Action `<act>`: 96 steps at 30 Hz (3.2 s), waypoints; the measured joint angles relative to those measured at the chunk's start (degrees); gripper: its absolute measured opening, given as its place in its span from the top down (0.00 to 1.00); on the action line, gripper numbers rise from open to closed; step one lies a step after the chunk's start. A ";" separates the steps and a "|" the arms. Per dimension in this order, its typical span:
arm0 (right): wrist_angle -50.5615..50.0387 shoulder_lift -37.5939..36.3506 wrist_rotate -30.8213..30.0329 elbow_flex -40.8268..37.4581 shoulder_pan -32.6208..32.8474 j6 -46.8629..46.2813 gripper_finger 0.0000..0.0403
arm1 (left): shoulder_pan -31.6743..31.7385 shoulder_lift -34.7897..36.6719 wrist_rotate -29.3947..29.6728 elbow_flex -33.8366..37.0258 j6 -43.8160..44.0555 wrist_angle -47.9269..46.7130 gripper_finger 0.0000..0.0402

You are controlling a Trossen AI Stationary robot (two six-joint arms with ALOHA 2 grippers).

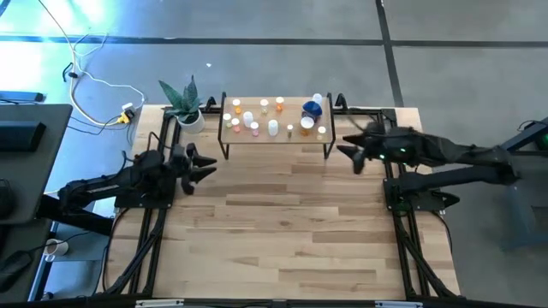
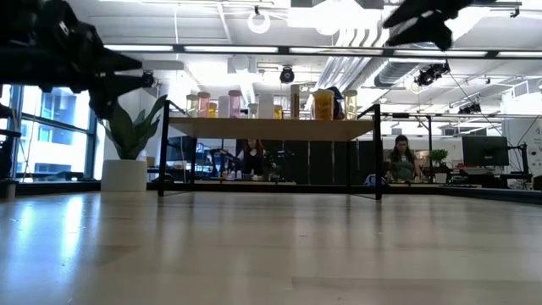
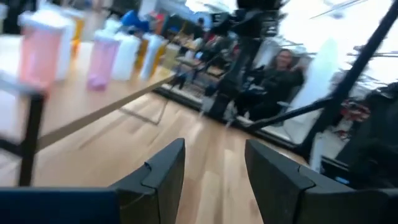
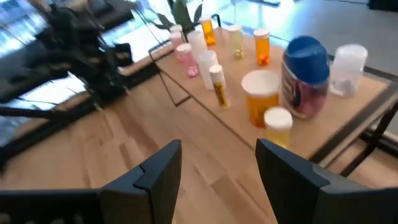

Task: Pick and place medicine bottles onto shelf by color
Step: Return to Home Position

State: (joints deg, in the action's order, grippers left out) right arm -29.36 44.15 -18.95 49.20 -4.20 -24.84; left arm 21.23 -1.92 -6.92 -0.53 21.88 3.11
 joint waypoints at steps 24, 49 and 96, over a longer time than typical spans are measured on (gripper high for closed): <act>24.23 -39.65 3.30 -42.55 5.39 1.34 0.51 | 0.00 -1.21 7.65 -0.14 0.02 -2.44 0.61; 32.42 -42.22 5.59 -48.62 5.39 2.39 0.51 | 0.00 -1.19 7.62 -0.16 0.45 -2.42 0.61; 32.41 -42.22 5.61 -48.69 5.39 2.37 0.51 | -0.02 -1.19 7.62 -0.18 0.47 -2.42 0.61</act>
State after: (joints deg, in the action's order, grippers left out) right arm 3.05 1.93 -13.34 0.51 1.19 -22.48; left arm 21.21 -3.11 0.71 -0.71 22.35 0.69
